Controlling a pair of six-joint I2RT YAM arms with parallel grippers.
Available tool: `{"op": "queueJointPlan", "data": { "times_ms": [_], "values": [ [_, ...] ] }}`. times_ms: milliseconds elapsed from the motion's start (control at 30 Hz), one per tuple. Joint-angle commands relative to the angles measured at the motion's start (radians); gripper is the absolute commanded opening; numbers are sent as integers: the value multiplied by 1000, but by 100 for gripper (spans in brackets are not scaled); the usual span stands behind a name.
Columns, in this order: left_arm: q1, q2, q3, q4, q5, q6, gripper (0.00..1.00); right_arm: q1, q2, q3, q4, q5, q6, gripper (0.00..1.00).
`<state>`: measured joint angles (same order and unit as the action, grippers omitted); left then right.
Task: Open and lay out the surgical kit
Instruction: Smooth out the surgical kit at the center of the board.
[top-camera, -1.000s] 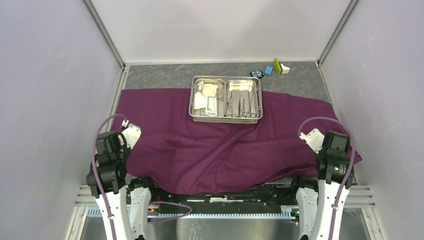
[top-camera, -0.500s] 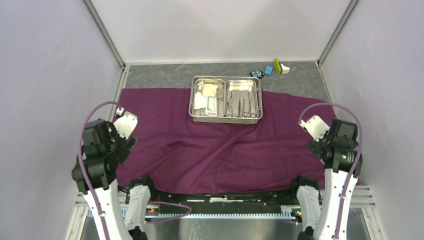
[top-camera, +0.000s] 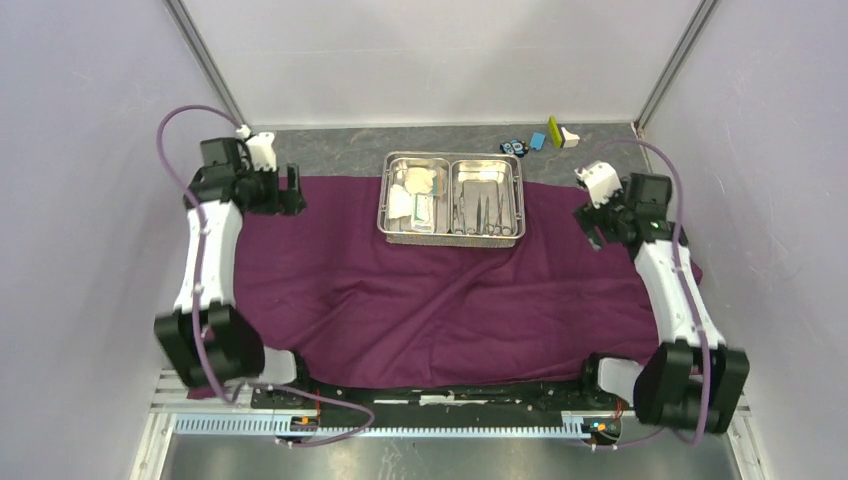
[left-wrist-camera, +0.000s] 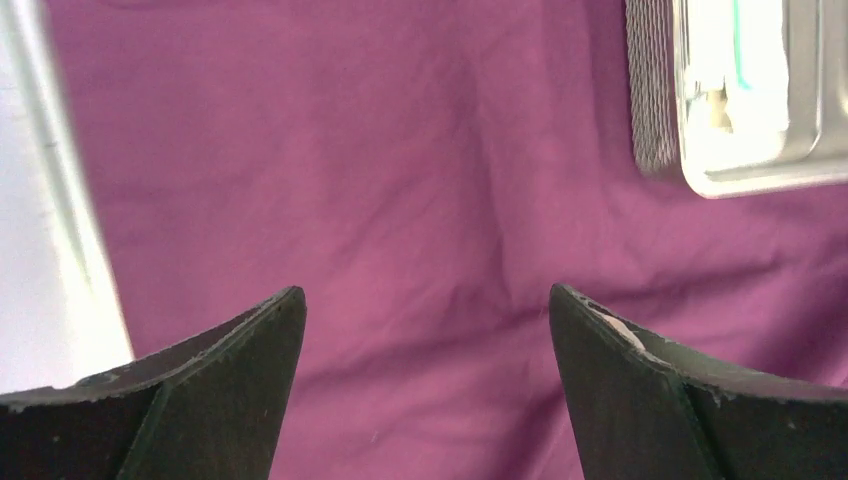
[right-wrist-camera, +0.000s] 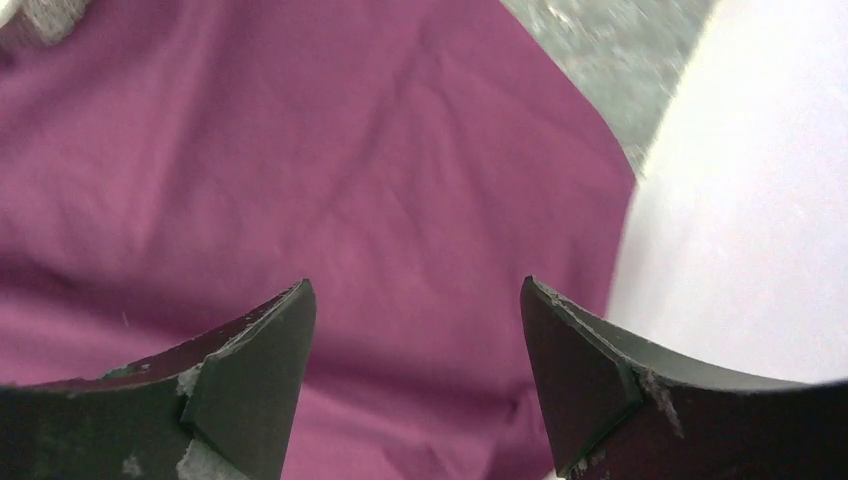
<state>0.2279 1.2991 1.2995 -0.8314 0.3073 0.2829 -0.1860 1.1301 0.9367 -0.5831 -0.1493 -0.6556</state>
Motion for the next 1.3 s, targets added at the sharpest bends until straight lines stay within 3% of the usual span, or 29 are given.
{"op": "queueJointPlan", "data": {
  "times_ms": [0, 200, 433, 700, 1067, 1267],
  "values": [
    [-45, 192, 20, 294, 88, -272, 97, 89, 146, -29, 324, 7, 167, 81],
    [-89, 461, 99, 362, 52, -368, 96, 103, 375, 19, 459, 31, 242, 78],
    [-96, 638, 161, 405, 23, -393, 93, 103, 608, 155, 441, 58, 273, 73],
    [-98, 763, 223, 374, -9, -395, 82, 100, 767, 281, 402, 121, 281, 67],
    [-82, 873, 293, 326, -20, -447, 73, 97, 911, 451, 297, 170, 290, 50],
    [-45, 939, 363, 294, 16, -484, 58, 97, 977, 534, 255, 177, 285, 41]
  ]
}}
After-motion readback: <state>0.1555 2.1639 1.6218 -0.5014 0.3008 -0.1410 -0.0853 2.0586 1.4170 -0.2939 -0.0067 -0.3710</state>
